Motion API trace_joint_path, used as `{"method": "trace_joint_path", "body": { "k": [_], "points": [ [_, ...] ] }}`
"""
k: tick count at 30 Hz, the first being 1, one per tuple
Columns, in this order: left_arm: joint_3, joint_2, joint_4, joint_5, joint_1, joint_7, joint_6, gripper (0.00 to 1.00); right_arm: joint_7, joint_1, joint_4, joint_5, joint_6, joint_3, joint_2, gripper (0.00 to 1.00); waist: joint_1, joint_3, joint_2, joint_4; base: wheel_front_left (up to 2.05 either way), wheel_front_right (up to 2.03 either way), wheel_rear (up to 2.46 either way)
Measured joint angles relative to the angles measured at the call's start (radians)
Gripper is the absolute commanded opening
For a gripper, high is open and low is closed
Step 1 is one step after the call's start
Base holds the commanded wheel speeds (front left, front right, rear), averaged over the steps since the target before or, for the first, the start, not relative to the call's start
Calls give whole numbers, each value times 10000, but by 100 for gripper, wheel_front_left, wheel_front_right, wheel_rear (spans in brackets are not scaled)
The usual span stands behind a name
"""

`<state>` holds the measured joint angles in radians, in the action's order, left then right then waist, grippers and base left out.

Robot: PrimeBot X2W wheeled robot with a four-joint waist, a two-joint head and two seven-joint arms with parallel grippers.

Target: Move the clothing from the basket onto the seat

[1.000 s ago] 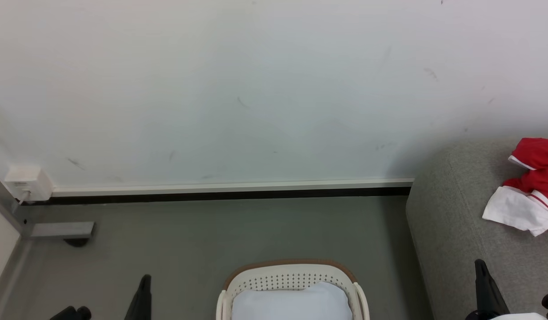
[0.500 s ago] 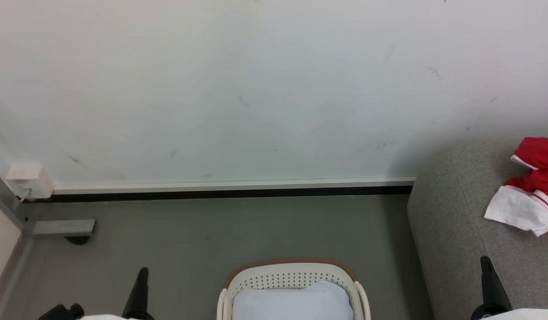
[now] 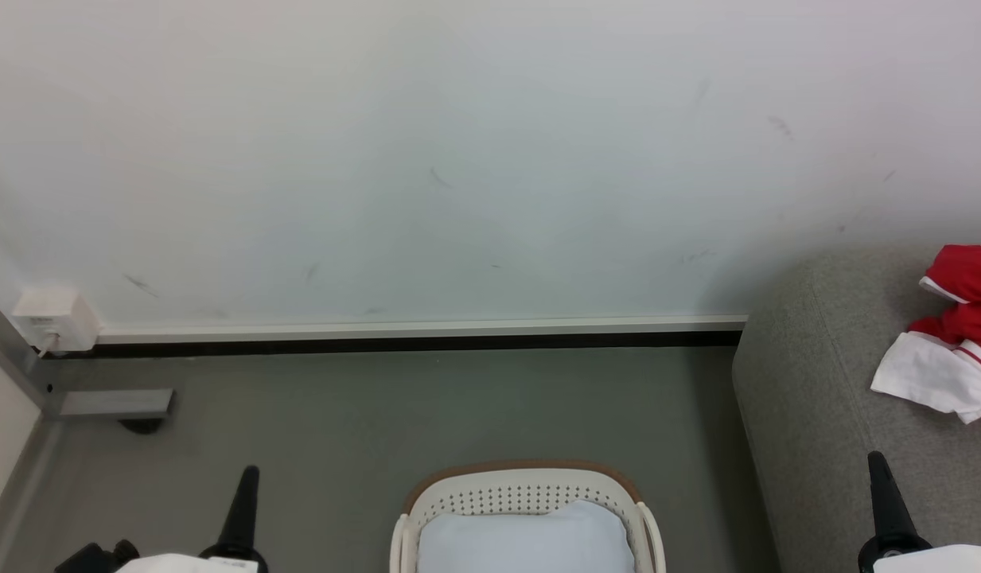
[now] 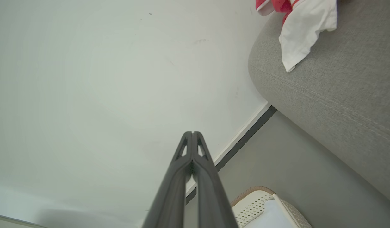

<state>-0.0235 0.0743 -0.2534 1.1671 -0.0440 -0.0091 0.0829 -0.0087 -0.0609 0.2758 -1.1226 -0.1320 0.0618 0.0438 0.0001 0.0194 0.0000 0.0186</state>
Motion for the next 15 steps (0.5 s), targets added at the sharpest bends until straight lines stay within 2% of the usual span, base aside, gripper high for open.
{"method": "trace_joint_path", "body": {
  "k": [15],
  "points": [
    [-284,-71,19,1340,-187,384,134,0,382,-175,-88,-1430,0,146,6,0,-1,-55,0,-47,0,0,0]
  ]
}}
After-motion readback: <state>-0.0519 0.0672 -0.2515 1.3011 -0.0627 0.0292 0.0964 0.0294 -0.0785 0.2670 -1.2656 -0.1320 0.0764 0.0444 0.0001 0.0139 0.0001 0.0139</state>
